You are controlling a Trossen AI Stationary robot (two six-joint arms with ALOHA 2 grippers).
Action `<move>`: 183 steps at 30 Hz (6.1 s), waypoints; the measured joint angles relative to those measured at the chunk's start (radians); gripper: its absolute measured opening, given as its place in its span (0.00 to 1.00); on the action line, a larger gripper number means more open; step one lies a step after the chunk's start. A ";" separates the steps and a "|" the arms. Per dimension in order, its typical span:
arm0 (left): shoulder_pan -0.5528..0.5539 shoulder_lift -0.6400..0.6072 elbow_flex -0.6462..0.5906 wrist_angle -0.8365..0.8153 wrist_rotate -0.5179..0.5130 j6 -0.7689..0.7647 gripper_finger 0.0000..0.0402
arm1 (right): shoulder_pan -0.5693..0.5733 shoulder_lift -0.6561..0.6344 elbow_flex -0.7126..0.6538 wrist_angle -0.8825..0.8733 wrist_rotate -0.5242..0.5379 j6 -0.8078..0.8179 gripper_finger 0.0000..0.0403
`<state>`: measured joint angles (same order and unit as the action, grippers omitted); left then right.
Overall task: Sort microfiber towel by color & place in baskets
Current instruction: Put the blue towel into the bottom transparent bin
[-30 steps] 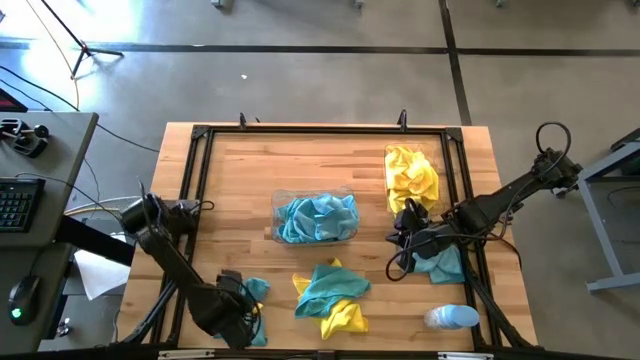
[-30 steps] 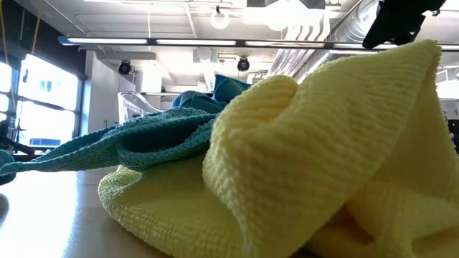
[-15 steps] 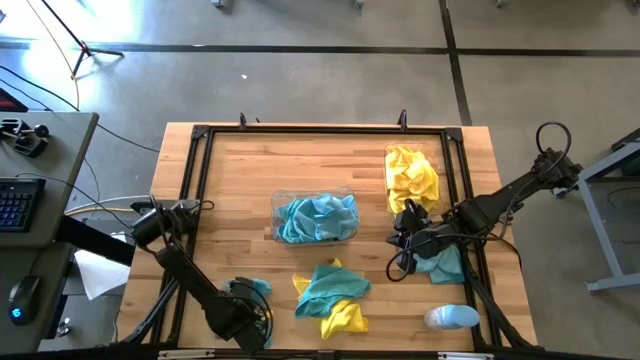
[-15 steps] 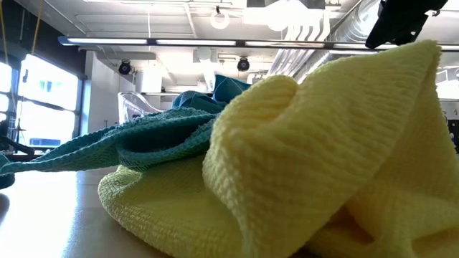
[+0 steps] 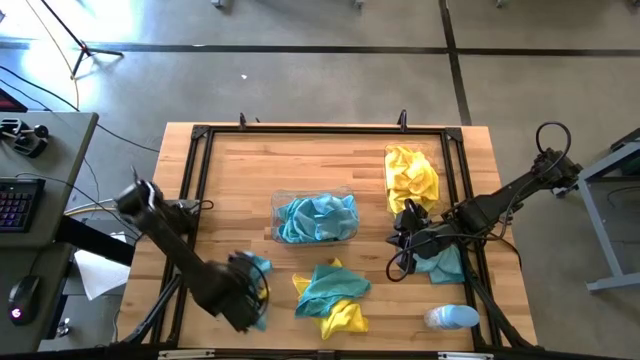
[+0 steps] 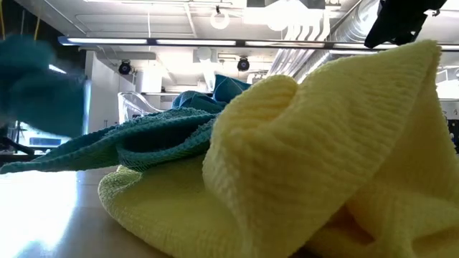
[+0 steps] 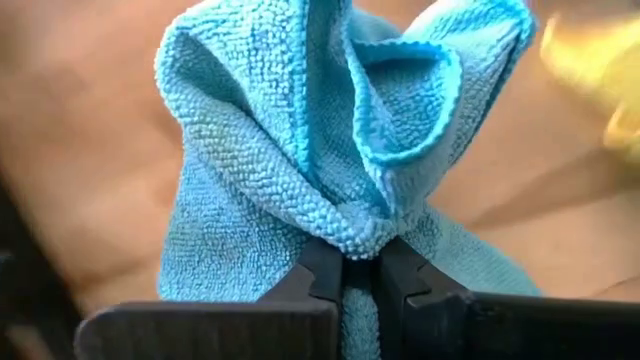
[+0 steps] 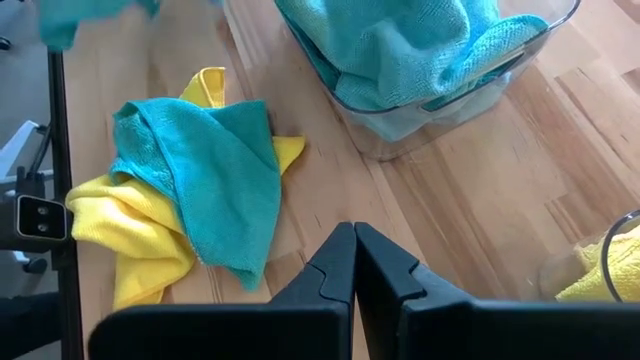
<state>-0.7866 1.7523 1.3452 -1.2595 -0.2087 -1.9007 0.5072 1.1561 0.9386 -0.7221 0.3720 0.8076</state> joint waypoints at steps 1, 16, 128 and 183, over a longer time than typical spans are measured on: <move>0.003 -0.032 0.014 -0.051 -0.023 0.004 0.01 | 0.000 0.000 0.000 0.002 0.004 0.003 0.00; 0.337 -0.217 0.295 -0.292 -0.466 0.749 0.00 | -0.001 0.000 0.000 0.012 0.106 0.092 0.00; 0.748 -0.278 0.092 0.148 0.065 1.732 0.41 | -0.241 0.300 0.155 0.508 0.012 -0.239 0.00; 0.753 -0.994 -0.568 0.398 0.065 1.481 0.41 | -0.465 0.938 0.775 0.135 -0.277 -0.397 0.00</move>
<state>-0.0338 0.7586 0.7776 -0.8615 -0.1436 -0.4196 0.0422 2.0944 1.7138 -0.5871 0.0952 0.4110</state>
